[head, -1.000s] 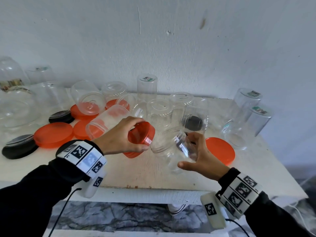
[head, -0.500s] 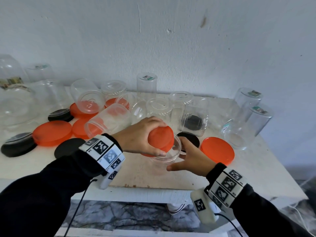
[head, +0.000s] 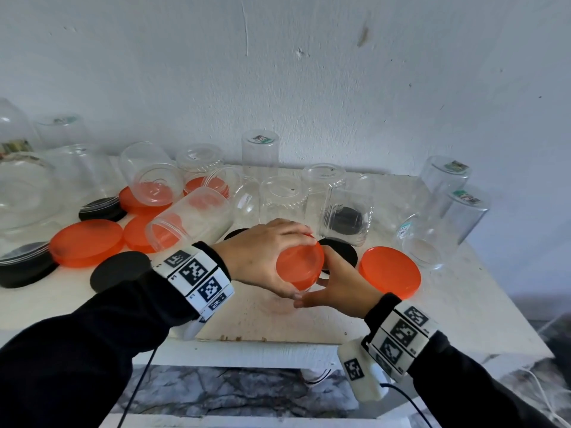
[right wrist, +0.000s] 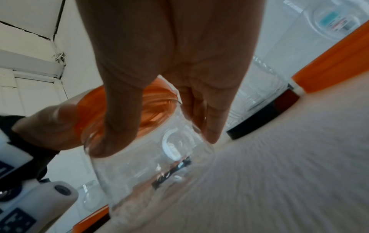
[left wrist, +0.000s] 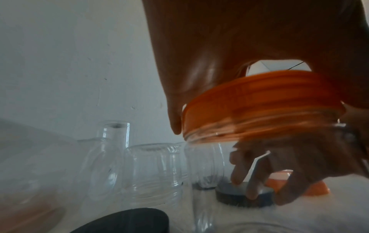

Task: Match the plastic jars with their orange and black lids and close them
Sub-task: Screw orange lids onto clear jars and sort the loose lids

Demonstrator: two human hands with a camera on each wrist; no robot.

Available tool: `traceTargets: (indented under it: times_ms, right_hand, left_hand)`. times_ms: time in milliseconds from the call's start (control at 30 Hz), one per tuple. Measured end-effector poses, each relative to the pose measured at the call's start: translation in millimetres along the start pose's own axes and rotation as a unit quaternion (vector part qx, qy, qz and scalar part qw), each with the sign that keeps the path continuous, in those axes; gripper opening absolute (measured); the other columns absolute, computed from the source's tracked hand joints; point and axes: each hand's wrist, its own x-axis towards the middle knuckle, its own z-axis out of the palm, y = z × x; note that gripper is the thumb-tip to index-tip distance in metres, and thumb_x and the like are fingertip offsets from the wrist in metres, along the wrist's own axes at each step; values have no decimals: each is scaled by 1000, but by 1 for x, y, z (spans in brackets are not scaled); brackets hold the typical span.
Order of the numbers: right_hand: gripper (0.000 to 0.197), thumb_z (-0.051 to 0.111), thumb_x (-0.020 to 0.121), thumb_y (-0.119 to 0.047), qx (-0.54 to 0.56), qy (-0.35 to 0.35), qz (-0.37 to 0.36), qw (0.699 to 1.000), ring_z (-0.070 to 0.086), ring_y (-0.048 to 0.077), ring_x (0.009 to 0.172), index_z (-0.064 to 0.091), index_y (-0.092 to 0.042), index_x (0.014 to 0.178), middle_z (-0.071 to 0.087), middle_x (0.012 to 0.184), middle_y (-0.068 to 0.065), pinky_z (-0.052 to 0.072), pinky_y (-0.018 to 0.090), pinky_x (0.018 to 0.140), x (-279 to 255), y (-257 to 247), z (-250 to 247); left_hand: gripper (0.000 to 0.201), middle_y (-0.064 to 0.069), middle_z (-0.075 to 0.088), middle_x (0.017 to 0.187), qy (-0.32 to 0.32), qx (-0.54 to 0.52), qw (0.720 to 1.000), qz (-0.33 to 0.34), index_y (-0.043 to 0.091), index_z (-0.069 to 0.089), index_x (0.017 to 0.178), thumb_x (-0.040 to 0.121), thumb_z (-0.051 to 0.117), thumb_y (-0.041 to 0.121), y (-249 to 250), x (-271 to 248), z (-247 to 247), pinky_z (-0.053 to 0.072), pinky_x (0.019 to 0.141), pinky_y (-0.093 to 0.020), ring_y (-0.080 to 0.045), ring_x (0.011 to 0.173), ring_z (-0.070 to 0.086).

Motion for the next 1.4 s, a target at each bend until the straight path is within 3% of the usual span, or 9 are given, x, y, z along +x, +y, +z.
traceTargets:
  times_ms: [133, 300, 400, 500, 700, 833, 933, 1033, 1400]
  right_hand:
    - [98, 88, 57, -32, -37, 24, 4, 999, 45, 12, 118, 29, -18, 135, 40, 132, -1, 43, 31, 101, -3, 1, 0]
    - [119, 86, 56, -36, -111, 13, -13, 994, 36, 13, 127, 12, -14, 146, 25, 141, 0, 35, 33, 109, -13, -22, -19]
    - [108, 85, 58, -40, -206, 8, -59, 977, 31, 12, 128, 21, -21, 143, 25, 140, -4, 32, 34, 110, -12, -52, -32]
    - [88, 80, 66, -42, -316, -70, -99, 941, 28, 17, 131, 33, -30, 139, 25, 142, -4, 33, 40, 108, 0, -79, -32]
    - [87, 74, 74, -37, -451, -204, -69, 866, 22, 24, 136, 20, -47, 142, 14, 152, -5, 34, 48, 106, 27, -99, -21]
    - [81, 71, 71, -50, -500, -179, -66, 845, 35, 23, 121, 24, -53, 136, 31, 138, -7, 43, 43, 95, 30, -104, -16]
    - [81, 66, 67, -63, -526, -134, -63, 838, 41, 23, 112, 26, -50, 136, 39, 129, -5, 44, 35, 86, 28, -103, -11]
    - [81, 64, 67, -66, -533, -119, -68, 835, 43, 22, 109, 29, -46, 137, 42, 123, -4, 43, 32, 81, 28, -103, -8]
    - [79, 75, 66, -34, -470, -209, -107, 851, 29, 15, 117, 33, -50, 131, 28, 134, -13, 47, 40, 89, 23, -107, -17]
  left_hand:
    - [120, 11, 8, 153, 21, -68, 997, -34, 28, 14, 146, 51, 80, 58, -6, -7, 1, 12, 113, -28, -2, 138, 5]
    - [126, 6, 14, 150, -8, -300, 944, -138, 29, -1, 146, 56, 87, 26, -24, -24, 10, 22, 111, -26, -8, 137, 20]
    - [120, 7, 22, 140, -28, -340, 927, -155, 34, 0, 143, 61, 85, 13, -28, -24, 17, 28, 107, -26, -9, 130, 27]
    - [112, 5, 29, 136, -24, -378, 914, -149, 30, 8, 141, 62, 83, 5, -32, -18, 22, 35, 105, -26, -13, 129, 34]
    - [95, 10, 41, 130, -24, -391, 908, -147, 30, 22, 132, 63, 83, 7, -42, -11, 33, 35, 95, -11, -10, 124, 39]
    - [101, 5, 42, 135, -6, -408, 903, -137, 28, 26, 135, 57, 87, 11, -43, -11, 34, 35, 104, -23, -10, 125, 41]
    - [99, 9, 47, 131, -8, -410, 903, -129, 30, 28, 134, 57, 87, 9, -43, -12, 34, 37, 105, -25, -7, 123, 44]
    - [94, 15, 48, 126, -8, -407, 905, -124, 34, 29, 128, 60, 84, 2, -43, -11, 33, 38, 96, -11, 0, 119, 45]
    - [84, 17, 54, 119, -8, -405, 908, -105, 38, 41, 120, 58, 85, 2, -46, -13, 33, 41, 93, -14, 5, 113, 50]
